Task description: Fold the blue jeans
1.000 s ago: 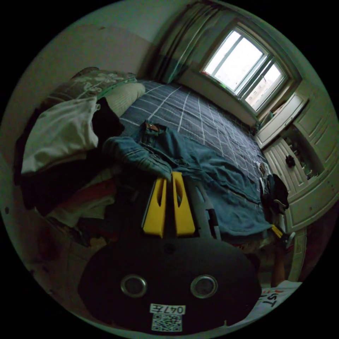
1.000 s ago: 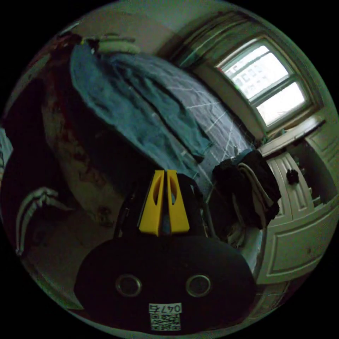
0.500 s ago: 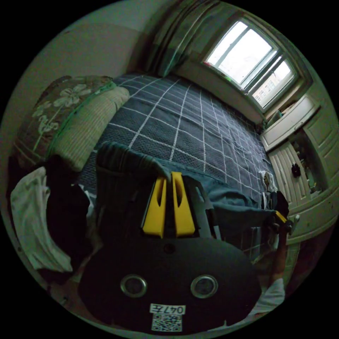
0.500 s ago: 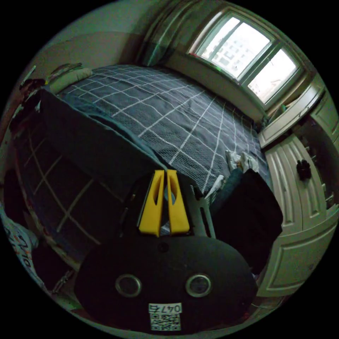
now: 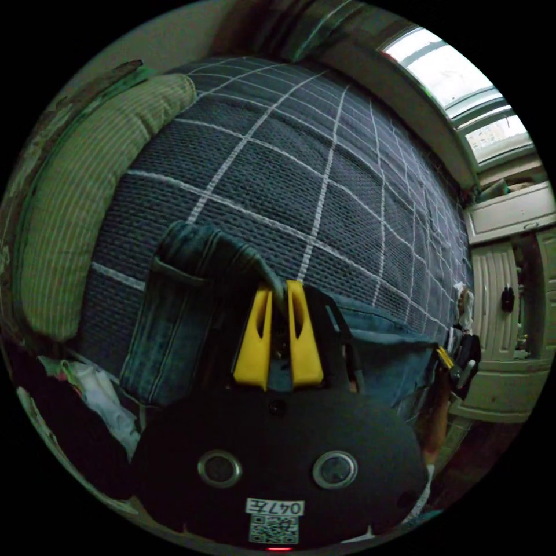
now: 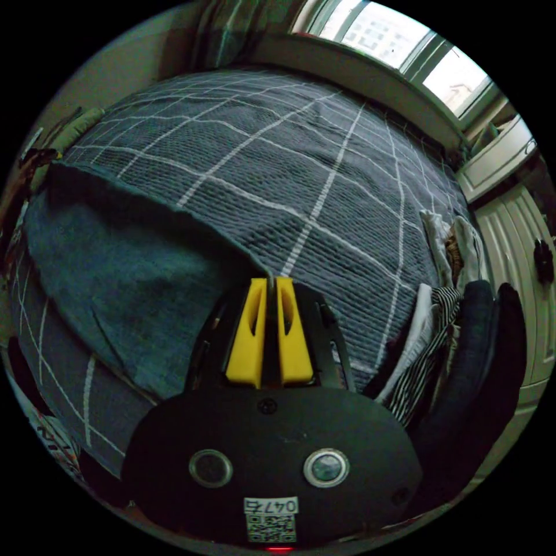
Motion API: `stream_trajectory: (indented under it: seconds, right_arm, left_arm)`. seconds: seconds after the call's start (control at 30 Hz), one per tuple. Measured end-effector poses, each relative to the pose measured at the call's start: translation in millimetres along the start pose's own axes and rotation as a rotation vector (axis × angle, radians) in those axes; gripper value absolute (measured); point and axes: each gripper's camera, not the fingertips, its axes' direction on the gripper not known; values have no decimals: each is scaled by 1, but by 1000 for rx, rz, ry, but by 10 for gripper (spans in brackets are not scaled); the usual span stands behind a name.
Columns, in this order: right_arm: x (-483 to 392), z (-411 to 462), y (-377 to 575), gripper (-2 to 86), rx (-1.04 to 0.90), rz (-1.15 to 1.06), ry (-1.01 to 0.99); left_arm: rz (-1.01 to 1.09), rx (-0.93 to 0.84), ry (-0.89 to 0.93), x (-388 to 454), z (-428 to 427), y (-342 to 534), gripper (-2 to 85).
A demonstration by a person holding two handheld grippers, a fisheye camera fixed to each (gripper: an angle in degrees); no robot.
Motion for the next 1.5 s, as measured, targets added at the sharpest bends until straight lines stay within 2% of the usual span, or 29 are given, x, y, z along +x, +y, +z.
stream_trajectory:
  seconds: [0.1,0.2,0.27,0.33,0.43,0.53,0.63,0.77,0.9,1.0,1.07,1.13,1.27,1.4,1.5]
  right_arm:
    - [-2,1,-3,90,54,54,19]
    - [2,-23,-5,97,181,196,-23]
    - [-18,-47,-8,79,321,177,-3]
    - [-75,-72,-24,50,469,-3,-78]
    - [-178,-89,-55,45,541,-266,-247]
    - [-291,-95,-65,63,566,-490,-420]
    - [-381,-84,-62,63,550,-543,-640]
    - [-450,-63,-73,48,479,-483,-610]
    - [-492,-37,-100,48,321,-337,-622]
    - [-509,-20,-117,51,236,-231,-627]
    - [-513,-14,-124,53,240,-153,-621]
    - [-516,-13,-129,59,271,-48,-603]
    - [-522,-18,-129,66,388,58,-592]
    - [-544,-30,-128,79,538,86,-509]
    - [-565,-20,-141,87,414,49,-508]
  left_arm:
    - [15,23,94,-10,-24,-16,95]
    - [83,158,3,-8,-87,-23,128]
    - [168,223,-56,-3,-128,-12,133]
    - [254,218,-58,1,-140,7,133]
    - [348,189,-41,-5,-129,54,135]
    - [269,240,67,-46,-104,107,134]
    - [91,251,258,-102,-77,136,136]
    - [-84,291,469,-141,-50,139,135]
    - [-5,155,471,-127,-32,123,143]
    - [-97,138,490,-138,-16,116,146]
    - [-198,156,609,-152,-8,108,132]
    - [-183,180,643,-154,-7,103,103]
    - [-122,293,616,-150,-26,107,49]
    - [-101,309,616,-151,-35,110,29]
    - [-140,282,679,-159,-30,110,25]
